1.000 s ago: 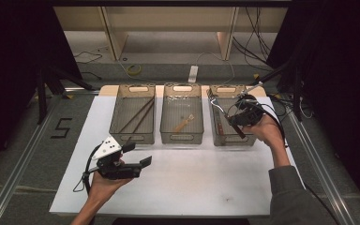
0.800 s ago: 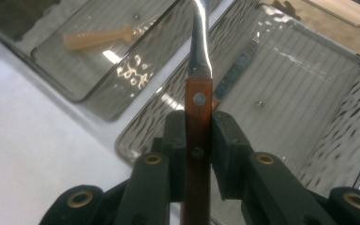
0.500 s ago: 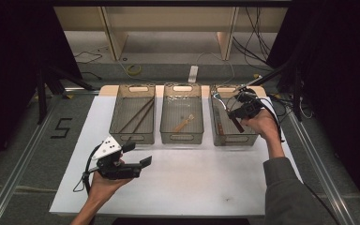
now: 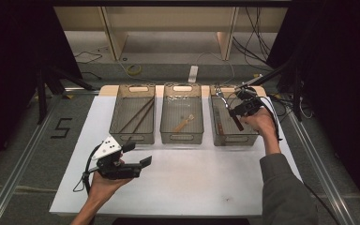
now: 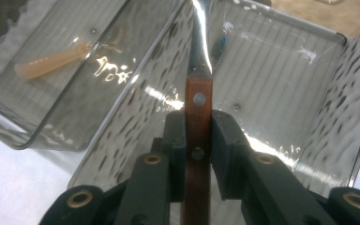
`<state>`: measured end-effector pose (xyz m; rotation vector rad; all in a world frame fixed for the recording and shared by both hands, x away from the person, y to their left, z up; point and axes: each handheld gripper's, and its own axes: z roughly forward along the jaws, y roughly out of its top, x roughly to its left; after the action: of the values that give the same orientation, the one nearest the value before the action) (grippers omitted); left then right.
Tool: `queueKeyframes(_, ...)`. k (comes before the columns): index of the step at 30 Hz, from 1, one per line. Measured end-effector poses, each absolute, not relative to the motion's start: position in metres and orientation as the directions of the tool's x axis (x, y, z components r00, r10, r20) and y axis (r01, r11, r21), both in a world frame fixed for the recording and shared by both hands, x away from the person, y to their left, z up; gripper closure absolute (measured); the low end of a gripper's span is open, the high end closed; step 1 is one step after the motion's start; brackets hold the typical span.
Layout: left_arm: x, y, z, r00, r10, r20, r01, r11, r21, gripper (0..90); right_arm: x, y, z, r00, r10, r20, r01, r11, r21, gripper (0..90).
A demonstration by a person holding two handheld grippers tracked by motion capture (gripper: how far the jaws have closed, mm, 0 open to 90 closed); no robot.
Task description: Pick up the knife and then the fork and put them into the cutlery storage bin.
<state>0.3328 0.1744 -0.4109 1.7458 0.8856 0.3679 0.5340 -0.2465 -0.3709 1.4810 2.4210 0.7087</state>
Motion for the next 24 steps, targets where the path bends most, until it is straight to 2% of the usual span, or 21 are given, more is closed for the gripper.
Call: queueKeyframes(24, 0.332, 0.175, -0.411, 0.674, 0.716, -0.178, 0.379, -0.129, 0.916, 15.7, 0.541, -0.237, -0.396, -0.425, 0.899, 0.105, 0.819, 0.333, 0.468, 76.8)
